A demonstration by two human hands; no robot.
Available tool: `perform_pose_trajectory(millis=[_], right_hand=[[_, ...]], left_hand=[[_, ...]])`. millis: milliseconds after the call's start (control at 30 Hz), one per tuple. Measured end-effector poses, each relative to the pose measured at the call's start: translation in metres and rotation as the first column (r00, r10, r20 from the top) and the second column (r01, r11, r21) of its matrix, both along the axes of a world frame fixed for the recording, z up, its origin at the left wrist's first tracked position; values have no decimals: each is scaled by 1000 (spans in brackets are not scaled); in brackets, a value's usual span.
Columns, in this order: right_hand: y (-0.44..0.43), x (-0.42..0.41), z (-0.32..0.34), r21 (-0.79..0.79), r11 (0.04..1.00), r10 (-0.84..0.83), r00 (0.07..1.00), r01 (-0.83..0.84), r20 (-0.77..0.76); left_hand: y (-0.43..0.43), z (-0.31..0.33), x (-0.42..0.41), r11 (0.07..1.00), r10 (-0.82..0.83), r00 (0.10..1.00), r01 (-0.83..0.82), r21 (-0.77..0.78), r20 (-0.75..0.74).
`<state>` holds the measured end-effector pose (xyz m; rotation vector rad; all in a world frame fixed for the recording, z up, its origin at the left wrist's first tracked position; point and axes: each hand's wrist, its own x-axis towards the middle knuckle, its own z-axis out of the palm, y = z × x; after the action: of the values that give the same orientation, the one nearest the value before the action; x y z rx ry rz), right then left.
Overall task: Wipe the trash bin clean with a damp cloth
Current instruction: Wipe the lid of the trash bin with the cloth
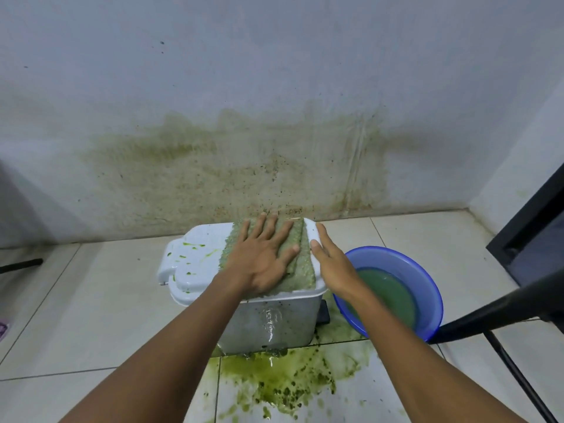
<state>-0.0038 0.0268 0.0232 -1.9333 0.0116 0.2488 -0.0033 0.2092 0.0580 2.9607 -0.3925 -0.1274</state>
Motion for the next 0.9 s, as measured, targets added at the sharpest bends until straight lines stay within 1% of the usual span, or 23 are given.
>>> perform_pose_trajectory(millis=[100,200,267,300,333,400,467,533,600,667,767,833,900], right_hand=[[-1,1,0,-10,1000,13,1000,-13,8],[-1,-2,-1,-3,999,33,999,-33,-12],[-2,-3,0,-1,999,49,998,-49,-43],[-3,-4,1,3,998,56,997,-56,-50],[-4,-3,2,15,998,64,997,-63,-45],[-4,-2,3,48,997,66,998,-65,-22],[-3,1,1,85,996,35,999,-33,-13],[-2,4,-1,95,995,9,999,-6,-35],[-2,6,-2,67,998,12,999,-10,-29],[-1,6,-4,32,999,38,999,-38,-7],[-2,4,-6,0,998,66,998,-66,-11],[-5,3,-4,14,998,59,998,-58,-24],[-6,4,-1,64,997,40,999,-38,-36]], left_hand=[[32,-1,-18,1000,19,1000,-19,2,17],[59,1,-17,989,147,989,-147,31,10],[54,3,-2,974,222,975,-222,42,-13],[43,3,7,972,231,973,-230,41,-20],[26,3,14,976,215,976,-214,36,-25],[-12,2,21,991,134,991,-133,23,-27],[-39,1,15,999,48,999,-47,18,-9],[-41,1,3,1000,-13,1000,13,11,8],[-22,0,-10,999,-48,999,48,3,22],[4,0,-18,1000,-24,1000,24,10,12],[29,1,-6,993,111,994,-110,39,-16],[19,3,13,983,180,983,-178,54,-40],[-10,3,26,985,169,984,-168,38,-52]])
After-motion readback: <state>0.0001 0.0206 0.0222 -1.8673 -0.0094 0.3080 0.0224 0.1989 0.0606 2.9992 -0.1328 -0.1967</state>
